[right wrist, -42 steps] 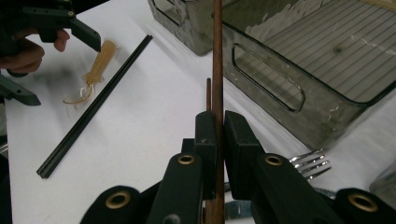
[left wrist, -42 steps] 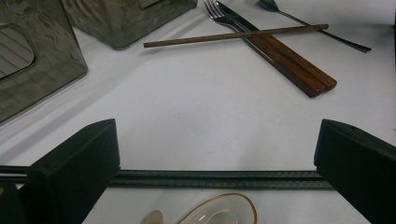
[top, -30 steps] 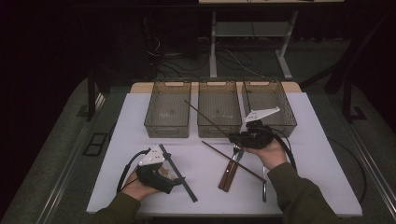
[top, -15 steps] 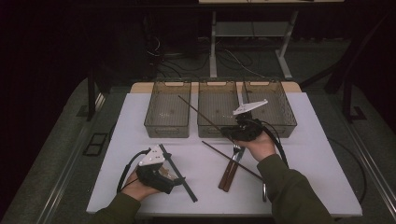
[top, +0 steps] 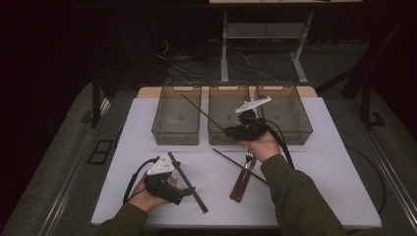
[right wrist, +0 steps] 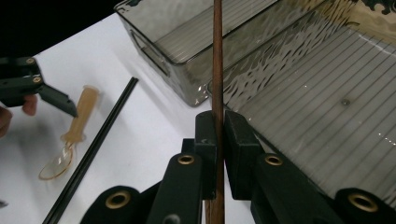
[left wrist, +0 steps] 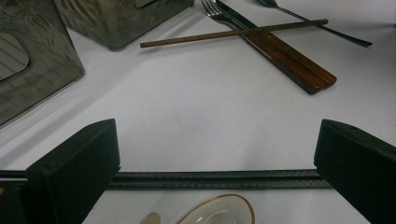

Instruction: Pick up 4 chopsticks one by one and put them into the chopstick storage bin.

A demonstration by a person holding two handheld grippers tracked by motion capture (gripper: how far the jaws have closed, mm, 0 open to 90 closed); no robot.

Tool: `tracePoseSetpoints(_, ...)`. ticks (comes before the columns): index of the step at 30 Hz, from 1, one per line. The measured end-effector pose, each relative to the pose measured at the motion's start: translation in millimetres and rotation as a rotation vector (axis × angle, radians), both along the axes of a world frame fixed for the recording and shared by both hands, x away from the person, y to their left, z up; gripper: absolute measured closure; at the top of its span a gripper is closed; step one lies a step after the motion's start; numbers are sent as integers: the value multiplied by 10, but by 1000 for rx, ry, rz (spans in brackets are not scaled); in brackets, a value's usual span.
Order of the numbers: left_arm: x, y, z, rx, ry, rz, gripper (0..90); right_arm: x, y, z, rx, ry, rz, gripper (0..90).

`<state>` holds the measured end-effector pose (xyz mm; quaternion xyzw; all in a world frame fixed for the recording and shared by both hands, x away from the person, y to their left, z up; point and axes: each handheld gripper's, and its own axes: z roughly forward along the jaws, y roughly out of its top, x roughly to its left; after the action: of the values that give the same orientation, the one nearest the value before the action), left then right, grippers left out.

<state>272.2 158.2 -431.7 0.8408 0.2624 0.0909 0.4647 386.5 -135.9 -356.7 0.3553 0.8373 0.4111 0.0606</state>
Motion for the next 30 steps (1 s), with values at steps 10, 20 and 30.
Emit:
tracePoseSetpoints(10,-2,-9,3,16,-8,-10,0,205,197,-15,-29,17,-25,839)
tracePoseSetpoints(20,-1,-12,7,12,-17,-23,0,428,436,49,-65,21,-50,839)
tracePoseSetpoints(30,-7,-17,13,9,-17,-30,0,637,703,83,-66,31,-65,839)
